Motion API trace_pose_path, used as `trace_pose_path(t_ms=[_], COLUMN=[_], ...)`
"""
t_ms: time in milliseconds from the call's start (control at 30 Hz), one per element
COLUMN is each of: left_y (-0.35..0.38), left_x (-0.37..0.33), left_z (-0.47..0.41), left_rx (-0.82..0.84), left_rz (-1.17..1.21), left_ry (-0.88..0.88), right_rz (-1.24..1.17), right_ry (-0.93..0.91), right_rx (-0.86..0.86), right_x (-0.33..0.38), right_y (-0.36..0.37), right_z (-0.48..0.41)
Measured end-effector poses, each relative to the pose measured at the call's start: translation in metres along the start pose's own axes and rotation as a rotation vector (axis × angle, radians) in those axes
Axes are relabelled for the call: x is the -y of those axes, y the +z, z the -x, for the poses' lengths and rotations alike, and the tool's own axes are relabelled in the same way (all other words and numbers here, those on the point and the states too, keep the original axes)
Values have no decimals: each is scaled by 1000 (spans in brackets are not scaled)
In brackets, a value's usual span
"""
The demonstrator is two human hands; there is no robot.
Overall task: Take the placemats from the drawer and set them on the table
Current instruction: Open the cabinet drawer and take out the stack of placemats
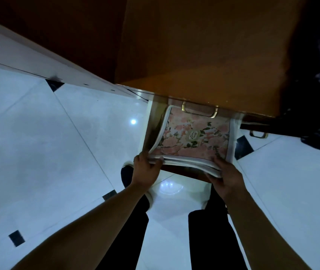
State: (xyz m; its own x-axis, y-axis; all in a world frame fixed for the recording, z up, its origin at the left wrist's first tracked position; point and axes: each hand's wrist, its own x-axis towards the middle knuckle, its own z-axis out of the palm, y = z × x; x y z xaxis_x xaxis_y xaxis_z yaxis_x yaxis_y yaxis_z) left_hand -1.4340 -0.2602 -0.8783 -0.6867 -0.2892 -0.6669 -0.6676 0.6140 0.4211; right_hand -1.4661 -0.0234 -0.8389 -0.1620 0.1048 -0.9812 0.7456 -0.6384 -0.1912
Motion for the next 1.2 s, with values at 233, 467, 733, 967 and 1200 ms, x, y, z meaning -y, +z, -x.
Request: trace_pose_path(t_ms=[233, 467, 733, 967, 1200], left_y=[-14, -30, -113, -217, -285], left_x=[-19, -24, -59, -124, -131], left_z=[-7, -11, 102, 278, 433], left_rx=[81, 193, 118, 67, -193], left_rz=[616, 700, 469, 495, 687], left_ry=[-449, -557, -136, -50, -49], right_rz=[-1, 505, 760, 899, 1234], right_ry=[30, -236, -448, -500, -762], right_rx=[-35, -141, -58, 49, 259], right_x=[6, 8, 11, 54, 89], right_y=[-26, -38, -73, -89, -60], right_z=[16, 34, 137, 294, 450])
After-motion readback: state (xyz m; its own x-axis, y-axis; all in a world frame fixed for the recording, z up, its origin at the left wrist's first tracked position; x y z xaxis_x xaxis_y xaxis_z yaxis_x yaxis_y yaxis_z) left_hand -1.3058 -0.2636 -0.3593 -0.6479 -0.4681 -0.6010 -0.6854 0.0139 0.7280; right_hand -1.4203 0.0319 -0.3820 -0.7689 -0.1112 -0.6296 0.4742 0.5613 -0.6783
